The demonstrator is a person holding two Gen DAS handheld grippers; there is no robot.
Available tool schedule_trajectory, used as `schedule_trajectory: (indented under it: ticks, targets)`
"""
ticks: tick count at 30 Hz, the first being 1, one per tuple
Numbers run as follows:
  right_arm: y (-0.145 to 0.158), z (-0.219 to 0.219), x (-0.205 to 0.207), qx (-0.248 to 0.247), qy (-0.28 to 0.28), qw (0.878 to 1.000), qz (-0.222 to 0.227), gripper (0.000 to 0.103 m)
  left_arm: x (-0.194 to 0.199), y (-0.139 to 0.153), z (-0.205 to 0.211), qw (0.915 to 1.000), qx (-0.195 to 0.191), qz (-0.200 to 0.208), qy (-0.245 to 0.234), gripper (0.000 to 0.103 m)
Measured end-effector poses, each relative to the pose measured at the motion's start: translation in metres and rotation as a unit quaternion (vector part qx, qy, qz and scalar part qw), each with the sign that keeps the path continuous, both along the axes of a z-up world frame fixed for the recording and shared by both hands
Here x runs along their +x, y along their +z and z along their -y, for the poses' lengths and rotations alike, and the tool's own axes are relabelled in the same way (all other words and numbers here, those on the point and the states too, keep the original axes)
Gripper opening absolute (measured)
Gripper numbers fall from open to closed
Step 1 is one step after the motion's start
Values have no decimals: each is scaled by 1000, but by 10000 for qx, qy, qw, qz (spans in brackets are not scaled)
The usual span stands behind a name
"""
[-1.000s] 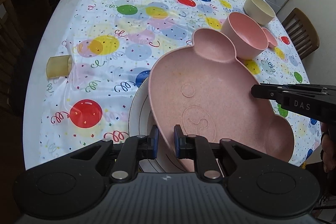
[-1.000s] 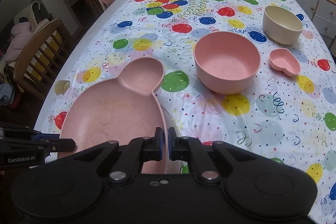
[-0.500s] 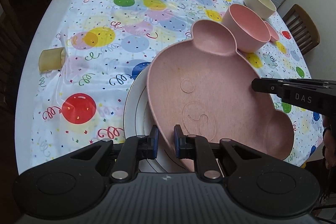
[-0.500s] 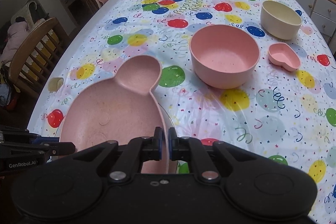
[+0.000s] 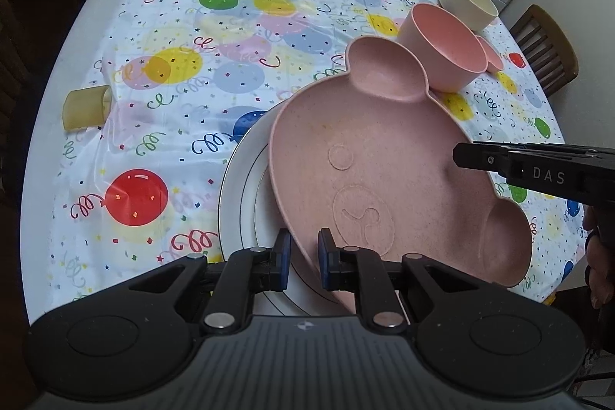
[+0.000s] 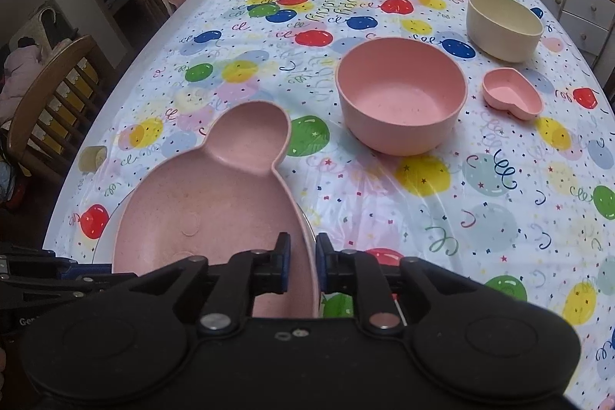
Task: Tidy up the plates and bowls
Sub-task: 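Carry the pink bear-shaped plate onto the stacked white plates with both grippers, then open both grippers and raise them off the pink bear-shaped plate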
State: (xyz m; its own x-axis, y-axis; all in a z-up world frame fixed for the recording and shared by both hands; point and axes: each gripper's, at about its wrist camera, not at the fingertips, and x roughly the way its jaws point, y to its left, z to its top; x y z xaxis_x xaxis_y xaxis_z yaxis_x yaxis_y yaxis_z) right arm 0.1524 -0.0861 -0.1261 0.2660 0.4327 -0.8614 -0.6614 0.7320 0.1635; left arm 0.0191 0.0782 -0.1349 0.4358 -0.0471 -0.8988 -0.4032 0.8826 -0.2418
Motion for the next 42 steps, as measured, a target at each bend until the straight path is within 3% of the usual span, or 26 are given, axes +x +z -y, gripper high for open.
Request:
schedule_trajectory:
  ticks: [10,18,21,25,29,36,42]
  targets:
    - [16,6,-15,112,-3,9999,113,26,-13,17,-1,9998,165,116,-77,19]
    - [38,12,-35,284,-8,9993,234,34,-19,41,6,9981,282,464,-288,23]
    - [46,16,-43,352,-40,9990,287,37,-19,50,12,9969,341,602,-381,33]
    - [58,23,-52,410,-169,9982,394,43,-20,64,18,9942,494,855,-420,60]
    - [69,32,-59,499,-314,9972,469,52,-17,76,24,9917,592,1030,-502,60]
    - [90,48,-64,663,-492,9944,654,78,-5,95,39,9866,765,1289,-649,61]
    - [101,62,-52,699,-652,9922,798,84,16,108,54,9819,908,1492,-738,73]
